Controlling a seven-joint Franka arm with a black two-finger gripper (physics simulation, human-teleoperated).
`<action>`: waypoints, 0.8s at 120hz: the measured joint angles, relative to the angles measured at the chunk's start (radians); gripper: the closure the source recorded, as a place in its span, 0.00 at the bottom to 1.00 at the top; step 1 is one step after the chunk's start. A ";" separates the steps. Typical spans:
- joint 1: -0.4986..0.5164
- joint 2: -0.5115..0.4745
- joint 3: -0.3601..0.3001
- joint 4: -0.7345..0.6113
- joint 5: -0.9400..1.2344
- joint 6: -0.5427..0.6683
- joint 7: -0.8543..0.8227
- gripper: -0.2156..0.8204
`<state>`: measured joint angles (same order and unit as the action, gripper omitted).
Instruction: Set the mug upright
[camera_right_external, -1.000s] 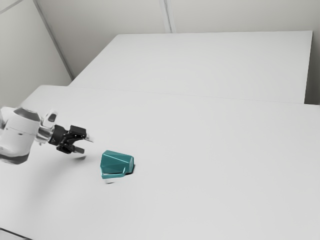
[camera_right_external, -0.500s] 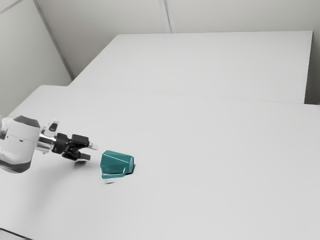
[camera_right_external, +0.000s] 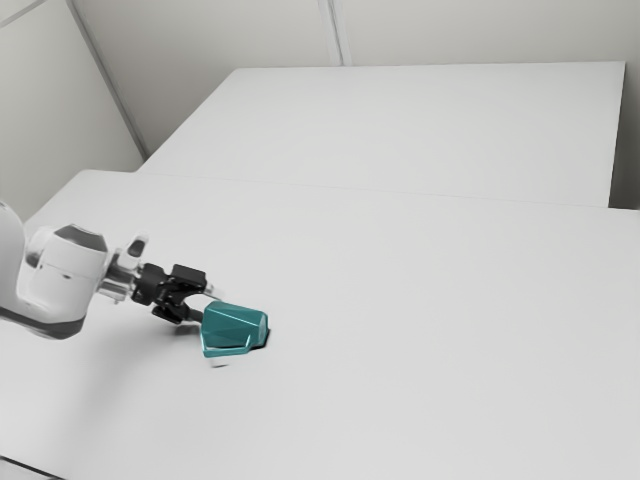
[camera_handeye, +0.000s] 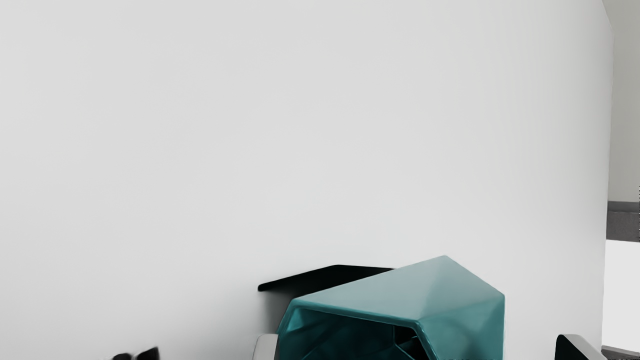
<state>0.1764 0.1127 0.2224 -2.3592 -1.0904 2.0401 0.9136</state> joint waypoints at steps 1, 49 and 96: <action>-0.002 0.000 0.000 0.000 0.000 0.000 -0.002 0.21; -0.023 0.000 -0.003 -0.002 -0.006 0.013 -0.064 0.55; -0.026 -0.014 -0.004 0.004 -0.005 0.022 -0.106 0.81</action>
<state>0.1503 0.0985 0.2188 -2.3551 -1.0957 2.0616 0.8071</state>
